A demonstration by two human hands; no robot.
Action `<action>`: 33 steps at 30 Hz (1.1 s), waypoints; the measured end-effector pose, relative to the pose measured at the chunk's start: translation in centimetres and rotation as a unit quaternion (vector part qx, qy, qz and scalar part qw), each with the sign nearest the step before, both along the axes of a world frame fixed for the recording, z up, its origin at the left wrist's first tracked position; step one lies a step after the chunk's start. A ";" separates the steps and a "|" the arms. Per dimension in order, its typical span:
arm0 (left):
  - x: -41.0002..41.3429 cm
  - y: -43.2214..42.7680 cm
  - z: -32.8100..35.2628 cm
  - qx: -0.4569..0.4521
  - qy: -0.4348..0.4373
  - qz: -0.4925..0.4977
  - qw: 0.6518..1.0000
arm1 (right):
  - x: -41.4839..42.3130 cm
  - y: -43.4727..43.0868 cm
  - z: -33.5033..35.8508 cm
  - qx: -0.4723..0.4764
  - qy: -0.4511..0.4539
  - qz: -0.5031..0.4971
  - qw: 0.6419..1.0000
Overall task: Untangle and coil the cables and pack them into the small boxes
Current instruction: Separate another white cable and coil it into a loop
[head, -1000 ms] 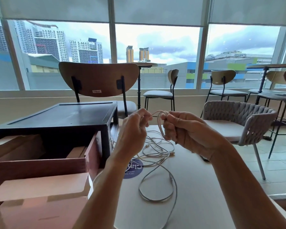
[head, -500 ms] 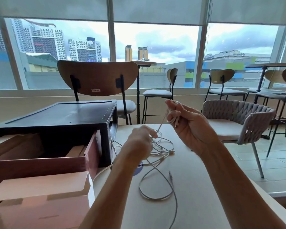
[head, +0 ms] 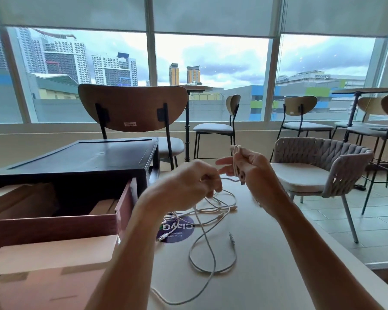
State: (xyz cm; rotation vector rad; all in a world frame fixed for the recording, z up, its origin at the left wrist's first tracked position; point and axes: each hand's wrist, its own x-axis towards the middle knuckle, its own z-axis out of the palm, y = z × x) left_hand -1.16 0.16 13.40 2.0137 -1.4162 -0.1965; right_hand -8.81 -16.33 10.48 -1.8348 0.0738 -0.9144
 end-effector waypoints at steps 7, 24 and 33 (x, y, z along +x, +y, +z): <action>1.6 0.0 -0.4 -0.129 -0.040 0.040 0.990 | -0.2 0.4 0.1 -0.038 0.069 0.048 0.996; 2.0 -0.2 -0.5 -0.382 -0.072 0.156 0.908 | -1.2 1.4 1.0 0.035 0.112 0.237 0.964; 2.9 -1.5 -1.8 -0.389 0.020 0.161 0.907 | -1.3 1.3 1.3 0.129 0.081 0.384 0.910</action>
